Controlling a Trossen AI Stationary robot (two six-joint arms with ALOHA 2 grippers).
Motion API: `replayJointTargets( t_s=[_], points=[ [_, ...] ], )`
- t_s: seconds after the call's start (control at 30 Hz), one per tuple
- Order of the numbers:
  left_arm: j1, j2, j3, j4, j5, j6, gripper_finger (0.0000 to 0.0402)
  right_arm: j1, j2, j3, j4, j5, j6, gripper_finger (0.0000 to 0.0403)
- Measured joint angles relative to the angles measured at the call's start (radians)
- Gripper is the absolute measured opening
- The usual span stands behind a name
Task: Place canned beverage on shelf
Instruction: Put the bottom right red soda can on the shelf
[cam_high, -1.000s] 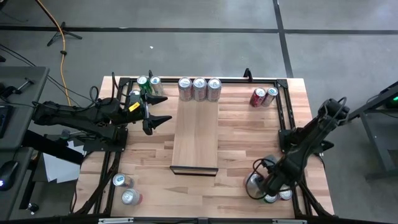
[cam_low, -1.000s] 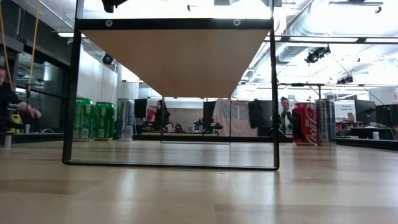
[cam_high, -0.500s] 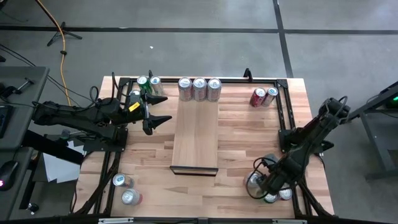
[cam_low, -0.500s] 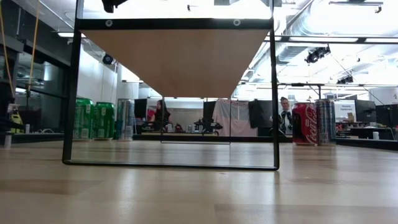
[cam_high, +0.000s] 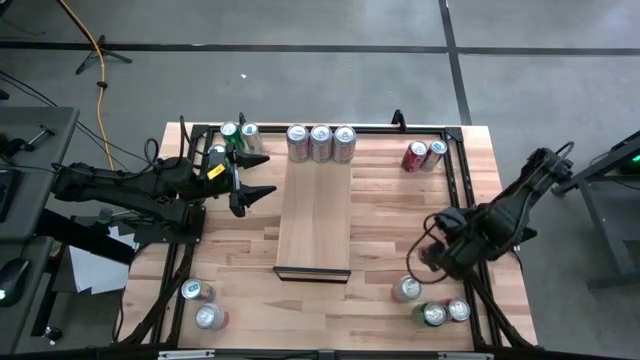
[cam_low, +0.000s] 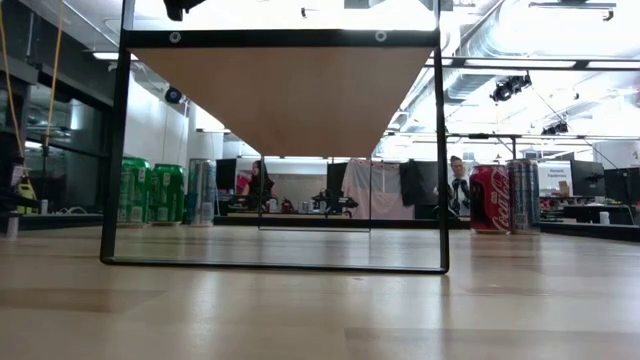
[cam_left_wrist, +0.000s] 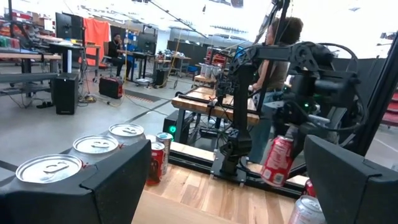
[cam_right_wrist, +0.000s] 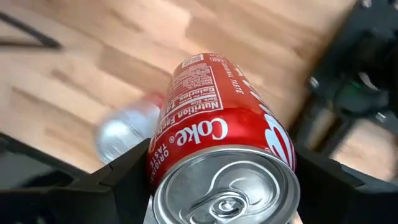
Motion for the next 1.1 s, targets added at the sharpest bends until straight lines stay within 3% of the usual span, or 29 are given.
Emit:
replayJointTargets(
  t_s=[0.2,0.33,0.47,0.6,0.87,1.1],
  points=[
    [0.0,0.0,0.0,0.007,0.0,-0.031,0.0351,-0.136,0.018,-0.001,0.006,0.028,-0.177,0.0289],
    [0.0,0.0,-0.001,0.123,0.018,-0.18,0.0351,-0.23,0.025,0.017,0.143,0.042,-0.384,0.0289],
    [0.0,0.0,-0.001,0.269,0.103,-0.268,0.0351,-0.299,0.025,0.157,0.23,0.125,-0.584,0.0289],
    [-0.001,-0.001,-0.001,0.343,0.111,-0.27,0.0351,-0.383,0.047,0.327,0.304,0.217,-0.781,0.0289],
    [0.0,0.0,-0.001,0.343,0.111,-0.271,0.0351,-0.57,0.318,0.685,0.248,0.147,-1.188,0.0289],
    [-0.002,0.0,0.001,0.282,0.101,-0.239,0.0351,-0.645,0.6,0.933,0.081,0.091,-1.399,0.0289]
  ],
)
